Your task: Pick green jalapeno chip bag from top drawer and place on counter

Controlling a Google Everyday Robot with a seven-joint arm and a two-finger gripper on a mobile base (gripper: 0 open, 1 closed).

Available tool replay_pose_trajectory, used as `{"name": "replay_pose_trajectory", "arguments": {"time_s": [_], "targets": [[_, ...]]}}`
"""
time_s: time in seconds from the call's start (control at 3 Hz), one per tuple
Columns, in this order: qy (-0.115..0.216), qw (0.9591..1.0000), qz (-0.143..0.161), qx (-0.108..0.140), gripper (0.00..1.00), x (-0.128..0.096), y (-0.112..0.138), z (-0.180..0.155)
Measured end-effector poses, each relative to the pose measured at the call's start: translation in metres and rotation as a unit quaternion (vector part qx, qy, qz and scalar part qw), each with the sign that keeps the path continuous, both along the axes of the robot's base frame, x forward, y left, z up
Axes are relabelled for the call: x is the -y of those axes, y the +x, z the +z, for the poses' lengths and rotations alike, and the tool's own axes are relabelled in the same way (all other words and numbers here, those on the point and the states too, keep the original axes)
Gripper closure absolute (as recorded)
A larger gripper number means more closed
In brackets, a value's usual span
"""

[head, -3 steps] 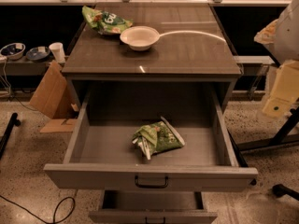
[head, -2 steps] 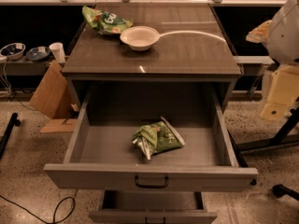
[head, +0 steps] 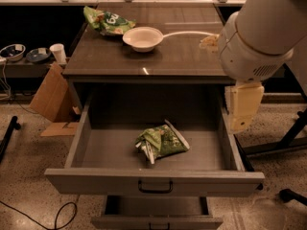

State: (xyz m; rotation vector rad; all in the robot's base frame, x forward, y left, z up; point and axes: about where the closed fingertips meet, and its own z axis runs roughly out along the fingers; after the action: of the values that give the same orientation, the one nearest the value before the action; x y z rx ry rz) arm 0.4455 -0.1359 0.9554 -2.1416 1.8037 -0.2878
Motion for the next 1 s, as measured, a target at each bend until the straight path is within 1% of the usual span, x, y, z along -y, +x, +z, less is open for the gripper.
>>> {"name": "replay_pose_trajectory", "arguments": {"time_s": [0.33,0.67,1.0], "targets": [[-0.041,0.9969,0.067,-0.003,0.0,-0.046,0.016,-0.029],[-0.091,0.9887,0.119,-0.005,0.0,-0.085,0.038,-0.071],[-0.143,0.9768,0.158,0.013,0.0,-0.106,0.061,-0.112]]}}
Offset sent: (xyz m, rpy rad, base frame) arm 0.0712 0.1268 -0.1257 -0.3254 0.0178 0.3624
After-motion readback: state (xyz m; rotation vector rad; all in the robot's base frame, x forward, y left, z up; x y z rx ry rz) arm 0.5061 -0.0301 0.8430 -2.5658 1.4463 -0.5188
